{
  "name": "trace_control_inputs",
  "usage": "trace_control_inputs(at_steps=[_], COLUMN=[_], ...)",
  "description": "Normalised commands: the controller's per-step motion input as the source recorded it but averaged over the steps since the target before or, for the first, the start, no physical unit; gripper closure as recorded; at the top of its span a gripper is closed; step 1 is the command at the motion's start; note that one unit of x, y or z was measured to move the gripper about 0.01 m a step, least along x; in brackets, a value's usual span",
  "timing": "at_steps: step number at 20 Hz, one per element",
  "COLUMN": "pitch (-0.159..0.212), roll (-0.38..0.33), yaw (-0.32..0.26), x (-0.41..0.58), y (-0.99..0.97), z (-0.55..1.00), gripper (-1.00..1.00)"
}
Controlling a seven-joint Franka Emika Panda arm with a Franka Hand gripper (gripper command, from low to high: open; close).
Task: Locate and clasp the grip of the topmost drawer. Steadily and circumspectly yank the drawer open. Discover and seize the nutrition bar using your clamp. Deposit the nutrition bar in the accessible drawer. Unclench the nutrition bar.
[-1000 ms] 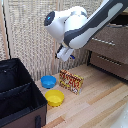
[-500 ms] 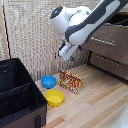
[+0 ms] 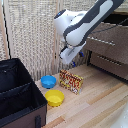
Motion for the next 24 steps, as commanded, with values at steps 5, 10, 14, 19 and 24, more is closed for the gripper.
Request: trace_control_inputs(at_steps=[5,10,14,19,24], pitch=[0.001,-0.007,-0.032,-0.029,-0.005], roll=[0.082,0.329,0.367,0.216,0.113], yaw=[-0.026,0.084,0.046,0.036,0.042], x=[-0.049,-0.114,-0.011,0.099,0.131], y=[-0.1,0.13,0.1,-0.2,-0.29], z=[-0.36,-0.21,-0.07,-0.13,-0.19], gripper=[-1.0,-1.0,-1.0,-1.0,-1.0])
